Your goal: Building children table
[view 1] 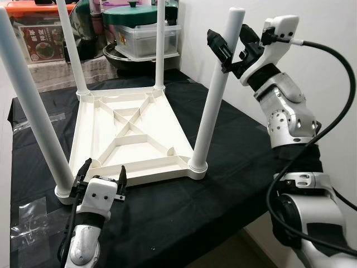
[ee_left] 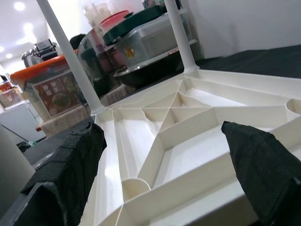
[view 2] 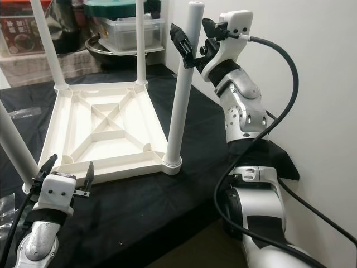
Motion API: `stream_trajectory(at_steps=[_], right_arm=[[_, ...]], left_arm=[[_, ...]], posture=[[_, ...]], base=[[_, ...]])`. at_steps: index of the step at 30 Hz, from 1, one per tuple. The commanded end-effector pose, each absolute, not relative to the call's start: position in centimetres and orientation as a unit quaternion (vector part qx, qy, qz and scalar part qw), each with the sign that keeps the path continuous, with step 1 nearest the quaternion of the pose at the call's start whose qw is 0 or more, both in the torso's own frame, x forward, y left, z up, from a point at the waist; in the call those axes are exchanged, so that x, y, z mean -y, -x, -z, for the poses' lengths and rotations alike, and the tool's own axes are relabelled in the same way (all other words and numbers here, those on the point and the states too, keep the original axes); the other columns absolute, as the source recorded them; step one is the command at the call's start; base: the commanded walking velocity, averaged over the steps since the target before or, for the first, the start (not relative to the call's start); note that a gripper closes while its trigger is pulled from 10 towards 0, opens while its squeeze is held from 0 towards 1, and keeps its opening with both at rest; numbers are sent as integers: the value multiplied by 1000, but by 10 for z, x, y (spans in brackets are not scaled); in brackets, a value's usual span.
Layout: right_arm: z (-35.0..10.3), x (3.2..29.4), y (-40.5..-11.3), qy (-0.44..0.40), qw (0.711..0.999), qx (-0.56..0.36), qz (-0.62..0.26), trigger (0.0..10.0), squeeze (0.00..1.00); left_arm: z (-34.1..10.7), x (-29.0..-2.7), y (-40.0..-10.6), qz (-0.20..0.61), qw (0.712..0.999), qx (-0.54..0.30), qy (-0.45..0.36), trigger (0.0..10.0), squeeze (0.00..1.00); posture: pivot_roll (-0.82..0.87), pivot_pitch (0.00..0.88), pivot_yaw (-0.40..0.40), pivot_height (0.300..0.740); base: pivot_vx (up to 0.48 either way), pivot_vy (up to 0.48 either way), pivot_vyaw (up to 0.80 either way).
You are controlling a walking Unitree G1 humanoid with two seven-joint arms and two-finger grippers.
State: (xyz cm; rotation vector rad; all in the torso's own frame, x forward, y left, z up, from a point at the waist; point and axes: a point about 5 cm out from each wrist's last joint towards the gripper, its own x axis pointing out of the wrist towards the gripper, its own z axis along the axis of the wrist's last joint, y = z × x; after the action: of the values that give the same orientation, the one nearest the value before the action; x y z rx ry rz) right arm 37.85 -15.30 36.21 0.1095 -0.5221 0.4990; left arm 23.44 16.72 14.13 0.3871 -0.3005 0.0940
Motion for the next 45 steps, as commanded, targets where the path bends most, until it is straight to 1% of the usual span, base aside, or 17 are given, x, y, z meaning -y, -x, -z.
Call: stream_trajectory(at_steps=[1, 16, 17, 18, 19, 20, 22, 24, 25, 27, 31, 33, 37, 39, 40, 42, 45], right_arm=[[-369, 158, -378, -63, 935, 256, -236, 0, 0], [-362, 162, -384, -80, 950, 209, -219, 0, 0], [-359, 167, -387, -107, 954, 194, -204, 0, 0], [-343, 188, -400, -210, 958, 142, -132, 0, 0], [-343, 188, -400, -210, 958, 142, -132, 0, 0], [-333, 197, -405, -255, 955, 116, -99, 0, 0], [-333, 197, -405, -255, 955, 116, -99, 0, 0], [-305, 213, -412, -323, 943, 68, -40, 0, 0], [-305, 213, -412, -323, 943, 68, -40, 0, 0], [-270, 221, -414, -386, 922, 19, 4, 0, 0], [-240, 224, -412, -441, 897, -20, 39, 0, 0], [-203, 221, -407, -475, 874, -67, 71, 0, 0], [-167, 210, -400, -479, 864, -127, 90, 0, 0], [-123, 193, -386, -456, 857, -211, 111, 0, 0], [-123, 193, -386, -456, 857, -211, 111, 0, 0], [-96, 176, -375, -436, 854, -265, 103, 0, 0], [-92, 165, -373, -430, 854, -279, 88, 0, 0]], left_arm=[[-137, -166, -235, -37, 970, 142, -194, 10000, 0], [-135, -167, -238, -40, 970, 141, -194, 10000, 0], [-135, -167, -237, -41, 970, 141, -194, 10000, 0], [-136, -167, -237, -43, 970, 142, -194, 10000, 0], [-136, -167, -237, -43, 970, 142, -194, 10000, 0], [-136, -167, -237, -44, 969, 143, -194, 10000, 0], [-136, -167, -237, -44, 969, 143, -194, 10000, 0], [-136, -168, -236, -44, 969, 143, -195, 10000, 0], [-136, -168, -236, -44, 969, 143, -195, 10000, 0], [-136, -168, -235, -45, 969, 143, -195, 10000, 0], [-136, -168, -235, -45, 969, 143, -195, 10000, 0], [-136, -168, -234, -43, 969, 143, -195, 10000, 0], [-136, -168, -234, -42, 969, 142, -196, 10000, 0], [-137, -167, -234, -41, 969, 142, -196, 10000, 0], [-137, -167, -234, -41, 969, 142, -196, 10000, 0], [-137, -167, -235, -40, 970, 142, -196, 10000, 0], [-137, -167, -235, -40, 970, 142, -195, 10000, 0]], posture=[[46, 0, -85, 740], [46, 0, -85, 740], [47, 0, -85, 740], [47, 0, -86, 740], [47, 0, -86, 740], [52, 0, -90, 740], [52, 0, -90, 740], [57, 0, -91, 740], [57, 0, -91, 740], [60, 0, -91, 740], [61, 0, -92, 740], [63, 0, -88, 740], [63, 0, -88, 740], [64, 0, -87, 740], [64, 0, -87, 740], [61, 0, -85, 740], [59, 0, -84, 740]], base=[[0, 0, 0], [0, 0, 0], [0, 0, 0], [0, 0, 0], [0, 0, 0], [0, 0, 0], [0, 0, 0], [0, 0, 0], [0, 0, 0], [0, 0, 0], [0, 0, 0], [0, 0, 0], [0, 0, 0], [0, 0, 0], [0, 0, 0], [0, 0, 0], [0, 0, 0]])
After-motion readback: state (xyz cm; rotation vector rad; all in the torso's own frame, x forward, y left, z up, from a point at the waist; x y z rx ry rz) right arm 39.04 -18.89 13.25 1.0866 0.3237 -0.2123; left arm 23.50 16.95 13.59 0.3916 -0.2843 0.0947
